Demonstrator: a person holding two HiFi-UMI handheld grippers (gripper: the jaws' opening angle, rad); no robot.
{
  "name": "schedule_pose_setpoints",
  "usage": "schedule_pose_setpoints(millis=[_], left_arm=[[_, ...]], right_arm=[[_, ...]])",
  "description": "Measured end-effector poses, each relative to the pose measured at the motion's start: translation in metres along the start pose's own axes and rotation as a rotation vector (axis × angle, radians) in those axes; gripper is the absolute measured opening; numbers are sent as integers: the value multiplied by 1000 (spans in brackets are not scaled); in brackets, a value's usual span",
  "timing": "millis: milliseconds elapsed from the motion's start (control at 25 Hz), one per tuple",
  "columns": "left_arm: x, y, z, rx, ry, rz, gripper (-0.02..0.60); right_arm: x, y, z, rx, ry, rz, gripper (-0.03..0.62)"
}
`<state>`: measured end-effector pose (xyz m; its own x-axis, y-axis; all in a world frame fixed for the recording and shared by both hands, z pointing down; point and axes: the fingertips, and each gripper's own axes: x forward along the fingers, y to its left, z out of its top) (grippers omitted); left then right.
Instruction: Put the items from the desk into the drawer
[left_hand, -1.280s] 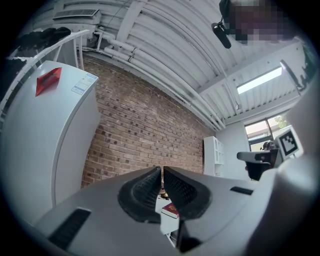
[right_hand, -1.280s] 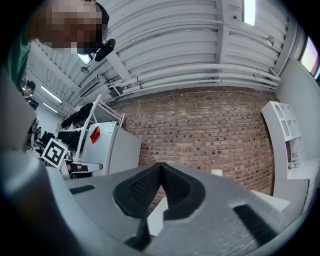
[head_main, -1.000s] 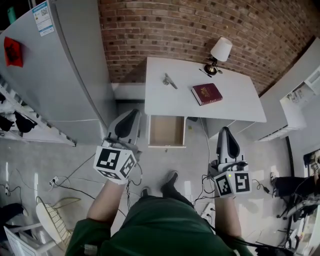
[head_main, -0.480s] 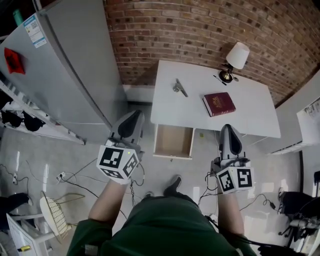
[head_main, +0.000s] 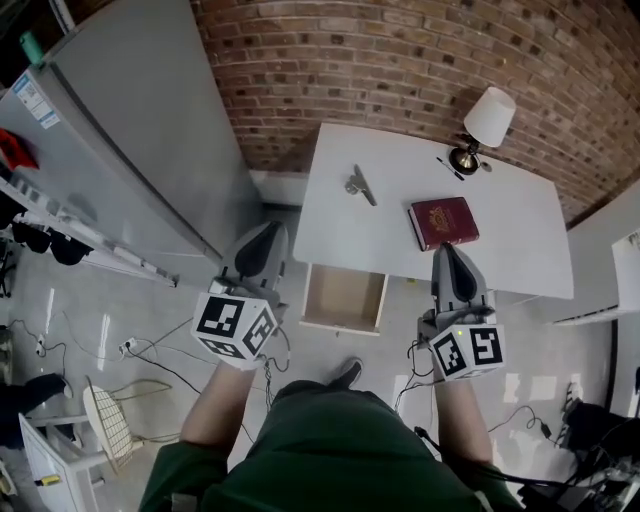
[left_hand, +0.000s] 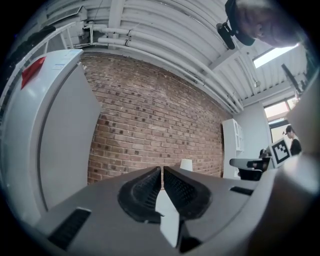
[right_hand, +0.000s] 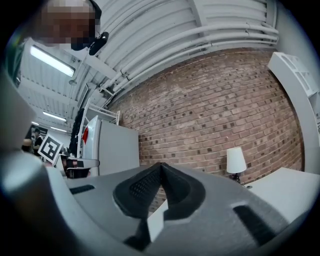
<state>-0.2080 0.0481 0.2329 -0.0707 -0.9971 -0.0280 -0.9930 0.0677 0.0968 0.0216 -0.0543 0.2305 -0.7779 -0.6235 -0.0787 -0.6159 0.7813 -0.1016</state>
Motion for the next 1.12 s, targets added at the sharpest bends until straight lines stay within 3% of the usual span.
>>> schedule_pose_setpoints(millis=[360, 560, 720, 1120], left_arm=[[48, 9, -19, -17, 79, 11, 14], [92, 25, -45, -52, 149, -51, 14], [134, 40, -71, -77, 194, -116, 14], [215, 77, -134, -154, 347, -319, 15]], right_arm=[[30, -38, -15, 52, 25, -9, 3], [47, -56, -28, 66, 54, -79, 3], [57, -73, -29, 47, 69, -184, 3], [84, -68, -41, 46, 86, -383, 3]])
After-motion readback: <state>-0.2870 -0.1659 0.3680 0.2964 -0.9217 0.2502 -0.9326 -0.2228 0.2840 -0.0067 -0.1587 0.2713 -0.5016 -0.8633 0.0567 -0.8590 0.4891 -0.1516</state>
